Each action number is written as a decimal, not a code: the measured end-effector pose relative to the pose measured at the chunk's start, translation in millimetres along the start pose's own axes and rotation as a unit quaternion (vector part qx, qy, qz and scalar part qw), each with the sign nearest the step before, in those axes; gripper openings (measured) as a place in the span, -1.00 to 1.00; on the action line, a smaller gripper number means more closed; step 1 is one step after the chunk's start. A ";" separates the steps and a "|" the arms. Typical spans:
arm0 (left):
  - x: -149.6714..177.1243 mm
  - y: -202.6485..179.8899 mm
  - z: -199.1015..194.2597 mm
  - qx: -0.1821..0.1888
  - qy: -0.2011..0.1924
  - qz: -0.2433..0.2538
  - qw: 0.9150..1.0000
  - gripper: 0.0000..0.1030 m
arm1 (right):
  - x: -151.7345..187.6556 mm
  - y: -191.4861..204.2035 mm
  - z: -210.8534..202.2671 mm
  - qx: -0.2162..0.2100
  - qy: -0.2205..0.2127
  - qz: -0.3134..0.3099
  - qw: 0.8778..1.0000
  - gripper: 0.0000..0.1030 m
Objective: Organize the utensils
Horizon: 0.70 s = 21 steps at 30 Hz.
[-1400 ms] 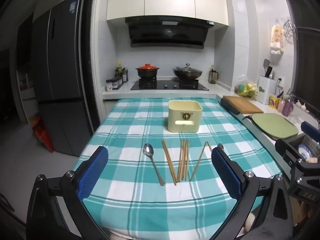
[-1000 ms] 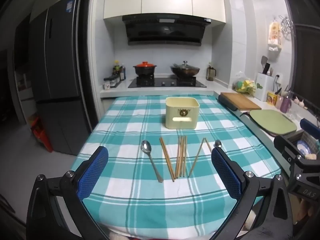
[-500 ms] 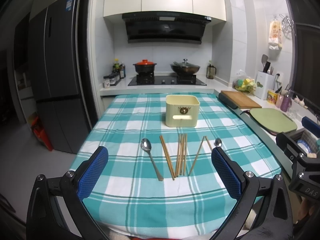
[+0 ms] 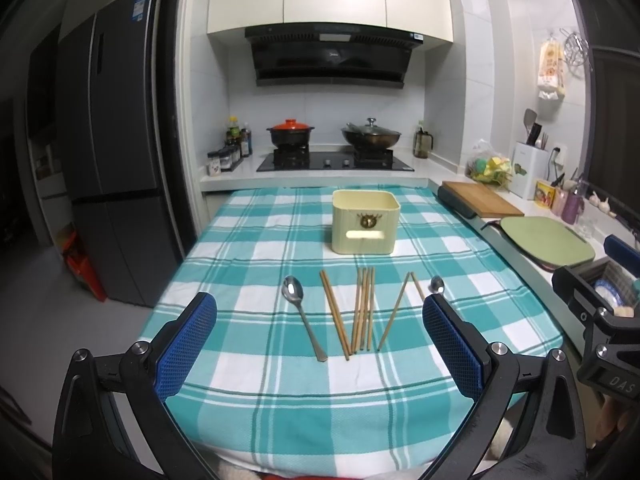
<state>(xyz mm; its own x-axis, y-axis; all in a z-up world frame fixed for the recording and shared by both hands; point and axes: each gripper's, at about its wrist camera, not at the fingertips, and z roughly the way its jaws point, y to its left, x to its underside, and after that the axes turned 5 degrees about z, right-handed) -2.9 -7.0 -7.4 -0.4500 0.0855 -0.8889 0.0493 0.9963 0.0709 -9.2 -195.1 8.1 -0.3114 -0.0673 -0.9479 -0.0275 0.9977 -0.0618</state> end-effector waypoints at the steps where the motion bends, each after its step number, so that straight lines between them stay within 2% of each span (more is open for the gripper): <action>1: 0.0 -0.1 0.4 0.000 0.000 0.000 1.000 0.99 | -0.3 -0.5 0.0 0.000 0.001 0.001 1.000 1.00; 21: -0.3 -2.3 4.4 -0.004 0.004 0.006 1.000 0.99 | 4.8 -11.1 -1.9 0.001 0.007 0.004 1.000 1.00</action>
<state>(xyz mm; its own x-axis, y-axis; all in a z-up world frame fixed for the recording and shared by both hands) 1.1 -9.4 -9.3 -0.4565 0.0976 -0.8844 0.0480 0.9952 0.0850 -12.1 -206.5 4.8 -0.3242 -0.0588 -0.9442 -0.0228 0.9983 -0.0543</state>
